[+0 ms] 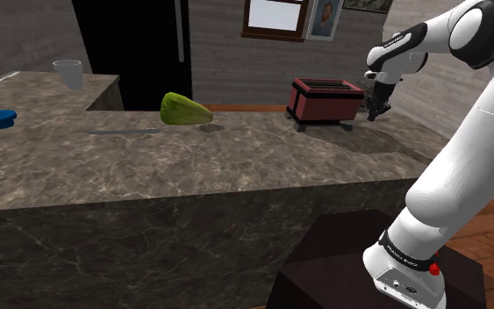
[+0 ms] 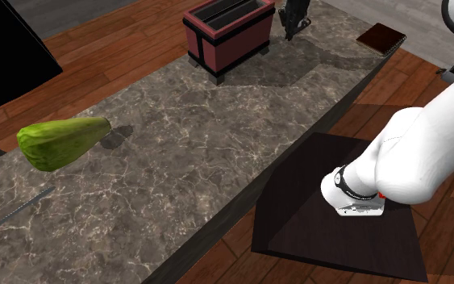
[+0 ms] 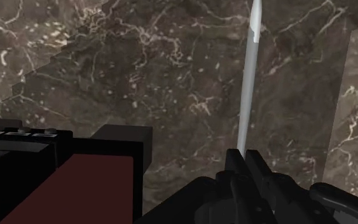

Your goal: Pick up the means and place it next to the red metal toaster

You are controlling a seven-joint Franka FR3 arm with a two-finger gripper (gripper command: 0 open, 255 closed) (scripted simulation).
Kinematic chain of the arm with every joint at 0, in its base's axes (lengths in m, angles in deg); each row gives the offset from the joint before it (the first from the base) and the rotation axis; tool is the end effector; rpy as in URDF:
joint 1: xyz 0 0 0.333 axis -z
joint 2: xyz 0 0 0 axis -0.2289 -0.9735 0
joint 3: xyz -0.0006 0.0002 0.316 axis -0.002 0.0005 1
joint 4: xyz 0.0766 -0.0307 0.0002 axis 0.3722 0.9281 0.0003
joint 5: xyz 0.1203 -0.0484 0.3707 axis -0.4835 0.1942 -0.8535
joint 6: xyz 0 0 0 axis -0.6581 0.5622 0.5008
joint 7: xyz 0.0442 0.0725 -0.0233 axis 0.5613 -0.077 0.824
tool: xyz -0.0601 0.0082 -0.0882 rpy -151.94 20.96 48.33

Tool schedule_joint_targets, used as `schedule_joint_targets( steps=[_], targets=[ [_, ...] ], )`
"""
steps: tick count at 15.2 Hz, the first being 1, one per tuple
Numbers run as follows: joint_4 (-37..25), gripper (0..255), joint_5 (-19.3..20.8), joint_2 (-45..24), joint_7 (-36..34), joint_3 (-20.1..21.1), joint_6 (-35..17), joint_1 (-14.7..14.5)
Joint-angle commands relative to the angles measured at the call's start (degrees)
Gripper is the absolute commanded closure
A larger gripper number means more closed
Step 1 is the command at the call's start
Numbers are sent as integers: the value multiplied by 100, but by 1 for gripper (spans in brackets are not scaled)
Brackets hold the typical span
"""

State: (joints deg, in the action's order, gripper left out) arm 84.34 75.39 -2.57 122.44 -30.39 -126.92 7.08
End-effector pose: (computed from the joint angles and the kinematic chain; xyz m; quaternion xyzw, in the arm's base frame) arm 0.2876 -0.4816 0.4346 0.8963 0.4427 -0.0240 0.0100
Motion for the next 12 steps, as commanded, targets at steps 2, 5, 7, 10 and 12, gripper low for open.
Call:
schedule_joint_targets(
  steps=[2,5,7,10,12],
  targets=[
    [119,255,-95,-133,58,-3,-227,18],
    [249,255,-180,-248,110,1,-447,35],
    [328,255,-244,-332,150,7,-592,48],
    [439,255,-350,-467,217,21,-808,72],
    [482,255,-400,-528,248,30,-899,83]
  ],
)
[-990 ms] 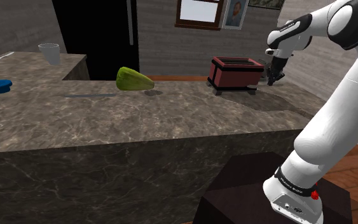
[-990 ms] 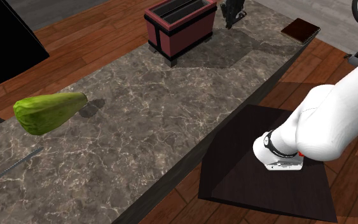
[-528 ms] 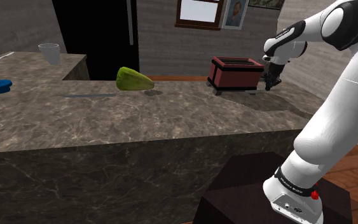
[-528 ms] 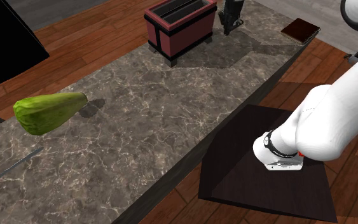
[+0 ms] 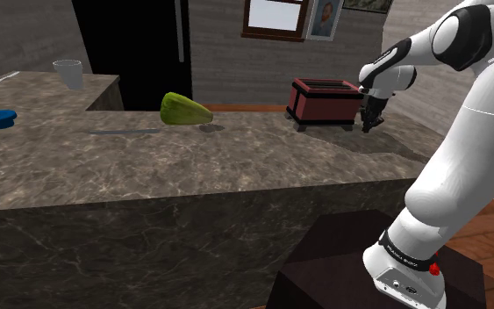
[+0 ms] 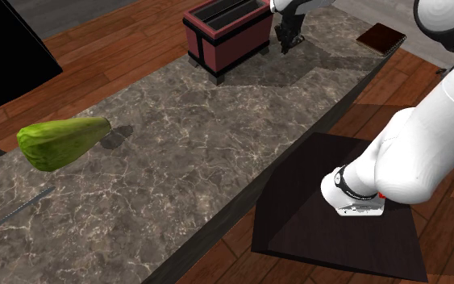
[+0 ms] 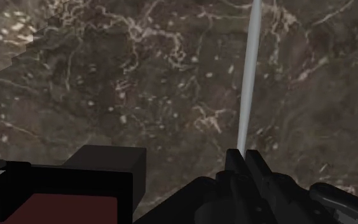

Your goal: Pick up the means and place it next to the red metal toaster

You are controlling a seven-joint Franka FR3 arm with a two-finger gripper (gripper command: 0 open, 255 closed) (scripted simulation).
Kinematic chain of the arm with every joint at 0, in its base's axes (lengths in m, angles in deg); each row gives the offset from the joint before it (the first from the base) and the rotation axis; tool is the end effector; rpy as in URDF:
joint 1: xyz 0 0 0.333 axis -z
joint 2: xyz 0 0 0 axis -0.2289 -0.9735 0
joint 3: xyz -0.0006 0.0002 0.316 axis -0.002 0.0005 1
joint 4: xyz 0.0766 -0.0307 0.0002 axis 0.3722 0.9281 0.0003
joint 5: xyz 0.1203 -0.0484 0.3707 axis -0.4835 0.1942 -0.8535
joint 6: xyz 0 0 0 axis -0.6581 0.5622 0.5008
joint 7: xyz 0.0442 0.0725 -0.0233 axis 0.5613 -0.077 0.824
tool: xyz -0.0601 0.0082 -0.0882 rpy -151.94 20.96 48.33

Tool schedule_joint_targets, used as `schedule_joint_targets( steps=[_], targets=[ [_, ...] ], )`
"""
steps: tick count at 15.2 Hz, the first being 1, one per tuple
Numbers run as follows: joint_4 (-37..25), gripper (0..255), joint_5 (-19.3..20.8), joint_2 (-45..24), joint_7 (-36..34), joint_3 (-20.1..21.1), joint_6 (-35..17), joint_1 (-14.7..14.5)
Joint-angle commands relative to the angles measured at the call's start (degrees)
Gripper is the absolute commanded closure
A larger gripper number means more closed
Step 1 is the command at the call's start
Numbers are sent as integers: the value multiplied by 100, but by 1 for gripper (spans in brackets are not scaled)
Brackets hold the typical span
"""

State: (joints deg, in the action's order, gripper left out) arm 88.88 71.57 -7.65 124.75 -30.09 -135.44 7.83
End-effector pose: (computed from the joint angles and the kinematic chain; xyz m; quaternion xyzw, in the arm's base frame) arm 0.2892 -0.4826 0.3723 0.8963 0.4427 -0.0240 0.0099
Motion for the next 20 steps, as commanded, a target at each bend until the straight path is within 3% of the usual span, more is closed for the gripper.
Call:
schedule_joint_targets(
  steps=[1,7,8,13,17,20],
  targets=[
    [29,255,-18,-20,17,1,-48,8],
    [29,255,-17,-20,17,1,-47,8],
    [29,0,-17,-20,17,1,-47,8],
    [29,0,-17,-20,17,1,-47,8],
    [-325,0,304,398,-210,-31,635,-86],
    [-325,0,305,398,-211,-29,635,-84]
  ],
)
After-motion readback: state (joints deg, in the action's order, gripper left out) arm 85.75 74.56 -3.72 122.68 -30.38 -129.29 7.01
